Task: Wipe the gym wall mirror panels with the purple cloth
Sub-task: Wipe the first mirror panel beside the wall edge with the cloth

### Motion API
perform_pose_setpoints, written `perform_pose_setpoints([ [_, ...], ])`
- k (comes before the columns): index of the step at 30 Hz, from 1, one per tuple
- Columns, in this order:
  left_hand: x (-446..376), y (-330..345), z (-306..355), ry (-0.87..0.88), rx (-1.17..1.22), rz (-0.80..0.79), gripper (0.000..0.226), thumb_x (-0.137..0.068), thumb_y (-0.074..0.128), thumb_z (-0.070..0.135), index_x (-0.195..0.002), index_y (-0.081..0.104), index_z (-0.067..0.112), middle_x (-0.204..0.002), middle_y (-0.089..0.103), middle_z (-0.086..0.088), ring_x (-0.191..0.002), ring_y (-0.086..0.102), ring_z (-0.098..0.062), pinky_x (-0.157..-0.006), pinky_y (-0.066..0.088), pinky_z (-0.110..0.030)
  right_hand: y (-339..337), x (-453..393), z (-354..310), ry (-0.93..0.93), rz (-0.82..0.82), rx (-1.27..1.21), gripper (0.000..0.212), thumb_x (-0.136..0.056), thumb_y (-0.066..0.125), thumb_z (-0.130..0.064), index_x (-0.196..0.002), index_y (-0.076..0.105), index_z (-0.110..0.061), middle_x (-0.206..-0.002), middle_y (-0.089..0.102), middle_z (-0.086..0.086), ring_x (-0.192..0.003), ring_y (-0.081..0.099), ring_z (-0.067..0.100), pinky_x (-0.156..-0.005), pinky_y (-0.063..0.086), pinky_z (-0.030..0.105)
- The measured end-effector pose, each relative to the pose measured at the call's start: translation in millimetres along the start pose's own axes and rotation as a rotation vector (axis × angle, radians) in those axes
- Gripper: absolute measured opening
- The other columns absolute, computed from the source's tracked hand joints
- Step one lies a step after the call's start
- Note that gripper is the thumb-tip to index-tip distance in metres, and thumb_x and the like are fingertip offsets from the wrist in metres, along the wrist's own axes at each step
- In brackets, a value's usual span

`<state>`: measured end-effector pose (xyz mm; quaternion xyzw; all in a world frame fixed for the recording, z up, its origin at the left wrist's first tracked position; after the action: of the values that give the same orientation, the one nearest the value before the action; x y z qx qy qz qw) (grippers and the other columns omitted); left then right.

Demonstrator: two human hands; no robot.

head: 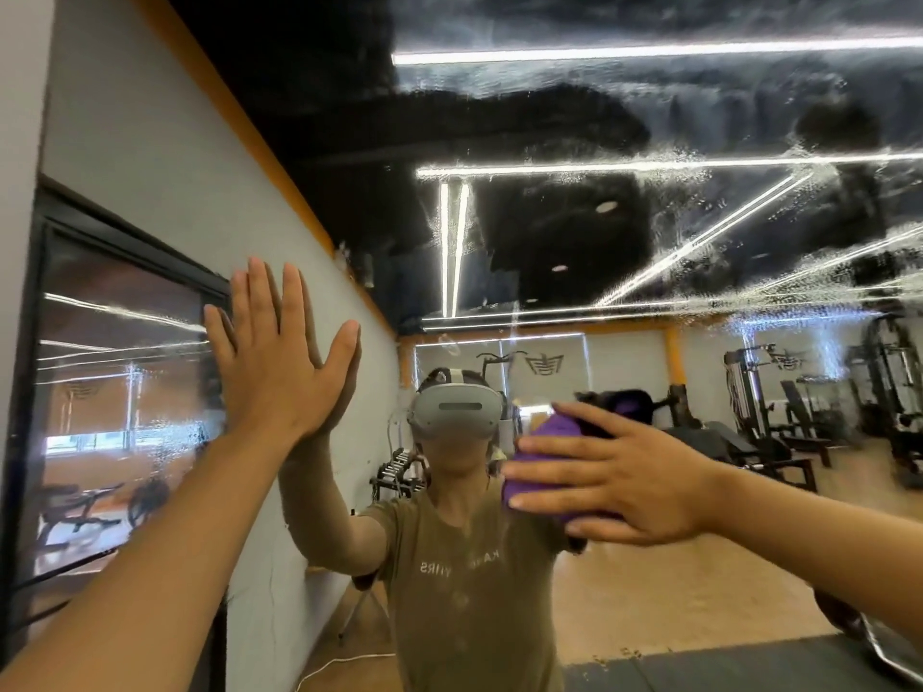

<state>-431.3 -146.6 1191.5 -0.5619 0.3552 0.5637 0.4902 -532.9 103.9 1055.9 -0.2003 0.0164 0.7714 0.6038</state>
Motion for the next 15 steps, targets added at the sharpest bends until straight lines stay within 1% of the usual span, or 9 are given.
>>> perform_pose_setpoints([
  [1, -0.1, 0.2, -0.4, -0.003, -0.001, -0.003, 0.097, -0.086, 0.0, 0.077, -0.162, 0.002, 0.018, -0.169, -0.006, -0.011, -0.155, -0.01, -0.027, -0.123, -0.01, -0.049, -4.7, -9.7, 18.8, 0.023, 0.023, -0.012, 0.052, -0.107, 0.026, -0.047, -0.158, 0.029, -0.035, -0.166, 0.024, -0.009, -0.155, 0.014, 0.017, -0.125, 0.0, 0.05],
  [3, -0.2, -0.1, -0.4, -0.008, -0.003, -0.01, 0.097, -0.085, -0.001, 0.078, -0.162, 0.0, 0.019, -0.169, -0.007, -0.01, -0.155, -0.011, -0.026, -0.122, -0.01, -0.049, -18.2, -31.8, 76.5, 0.176, 0.068, -0.039, 0.053, -0.106, 0.027, -0.048, -0.157, 0.029, -0.034, -0.165, 0.025, -0.008, -0.155, 0.017, 0.018, -0.126, -0.001, 0.048],
  [6, -1.0, -0.4, -0.7, -0.005, -0.004, -0.019, 0.098, -0.084, -0.003, 0.078, -0.161, -0.001, 0.019, -0.169, -0.009, -0.009, -0.155, -0.013, -0.026, -0.123, -0.011, -0.049, -41.3, -58.8, 170.0, 0.484, 0.097, -0.093, 0.056, -0.106, 0.013, -0.056, -0.16, 0.013, -0.04, -0.168, 0.012, -0.012, -0.156, 0.006, 0.014, -0.125, -0.006, 0.047],
  [7, -1.3, 0.0, -1.4, -0.004, -0.007, -0.023, 0.098, -0.083, -0.003, 0.079, -0.161, -0.002, 0.019, -0.169, -0.01, -0.009, -0.155, -0.014, -0.025, -0.123, -0.011, -0.049, -47.4, -64.9, 192.2, 0.562, 0.105, -0.101, 0.058, -0.104, 0.009, -0.058, -0.16, 0.01, -0.041, -0.168, 0.009, -0.013, -0.156, 0.003, 0.013, -0.125, -0.006, 0.047],
  [9, -1.5, 1.9, -2.5, -0.002, -0.024, -0.031, 0.097, -0.083, -0.005, 0.079, -0.161, -0.006, 0.02, -0.168, -0.013, -0.008, -0.154, -0.017, -0.024, -0.123, -0.012, -0.049, -54.5, -73.0, 220.9, 0.684, 0.128, -0.122, 0.061, -0.102, 0.007, -0.058, -0.16, 0.01, -0.04, -0.169, 0.009, -0.012, -0.156, 0.002, 0.013, -0.125, -0.006, 0.045],
  [12, -1.5, 3.8, -3.5, -0.003, -0.025, -0.038, 0.097, -0.083, -0.005, 0.079, -0.16, -0.008, 0.021, -0.168, -0.015, -0.007, -0.154, -0.018, -0.023, -0.123, -0.012, -0.048, -55.8, -78.6, 224.1, 0.761, 0.173, -0.117, 0.06, -0.103, 0.008, -0.055, -0.16, 0.011, -0.038, -0.169, 0.01, -0.01, -0.156, 0.003, 0.015, -0.125, -0.005, 0.046],
  [13, -1.5, 3.9, -3.3, -0.003, -0.019, -0.038, 0.096, -0.084, -0.005, 0.079, -0.161, -0.008, 0.021, -0.168, -0.015, -0.007, -0.154, -0.018, -0.023, -0.124, -0.011, -0.049, -55.6, -78.7, 216.8, 0.745, 0.188, -0.105, 0.058, -0.104, 0.01, -0.054, -0.16, 0.012, -0.038, -0.169, 0.012, -0.009, -0.156, 0.004, 0.016, -0.125, -0.003, 0.046],
  [15, -0.8, 3.4, -2.6, 0.0, -0.014, -0.04, 0.096, -0.084, -0.004, 0.079, -0.161, -0.007, 0.021, -0.168, -0.014, -0.007, -0.154, -0.018, -0.023, -0.124, -0.011, -0.049, -52.3, -79.5, 187.7, 0.624, 0.186, -0.091, 0.056, -0.106, 0.014, -0.052, -0.16, 0.013, -0.037, -0.168, 0.013, -0.009, -0.156, 0.007, 0.017, -0.125, -0.002, 0.046],
])
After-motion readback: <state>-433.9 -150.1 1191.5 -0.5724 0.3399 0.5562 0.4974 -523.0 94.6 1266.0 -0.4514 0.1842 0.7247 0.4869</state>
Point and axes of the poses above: each hand's wrist, its own x-axis away from the middle knuckle, its own y-axis out of the palm, z = x × y, the point moved 10 cm from there along -x, towards the middle knuckle
